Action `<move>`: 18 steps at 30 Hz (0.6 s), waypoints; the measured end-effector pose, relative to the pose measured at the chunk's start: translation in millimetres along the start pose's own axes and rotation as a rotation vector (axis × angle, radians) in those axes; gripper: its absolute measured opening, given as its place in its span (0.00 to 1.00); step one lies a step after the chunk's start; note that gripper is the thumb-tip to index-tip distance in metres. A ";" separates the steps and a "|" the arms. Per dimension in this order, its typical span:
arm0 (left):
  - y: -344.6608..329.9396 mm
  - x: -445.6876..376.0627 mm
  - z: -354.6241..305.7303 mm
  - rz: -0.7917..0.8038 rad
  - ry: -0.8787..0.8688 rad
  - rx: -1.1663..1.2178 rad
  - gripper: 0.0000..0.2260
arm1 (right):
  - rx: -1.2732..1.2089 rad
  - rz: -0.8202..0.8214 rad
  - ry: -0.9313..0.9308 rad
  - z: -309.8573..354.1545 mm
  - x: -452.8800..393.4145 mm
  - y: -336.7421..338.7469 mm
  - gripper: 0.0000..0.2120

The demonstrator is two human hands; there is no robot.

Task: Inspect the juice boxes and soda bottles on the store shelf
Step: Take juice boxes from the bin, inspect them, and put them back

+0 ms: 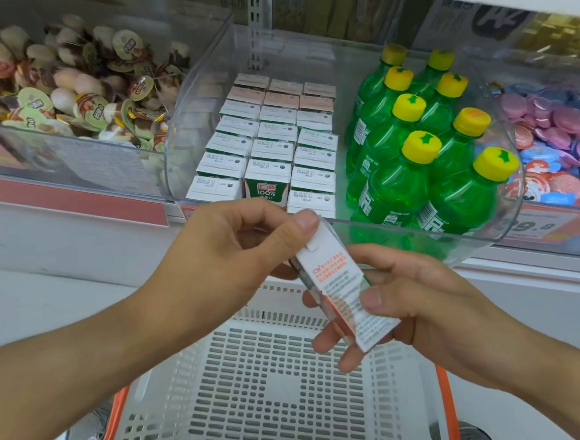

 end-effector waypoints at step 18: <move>6.0 4.0 3.5 -0.098 -0.273 -0.382 0.14 | -0.119 -0.087 -0.126 10.4 2.4 -8.8 0.24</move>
Point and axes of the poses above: each hand's wrist, its own x-axis away from the middle knuckle, its own y-axis out of the back of the hand, z = x × y, the point moved 1 cm from there along -x, towards the middle knuckle, and after that the axes turned 9 degrees about y, right-handed, at the moved point
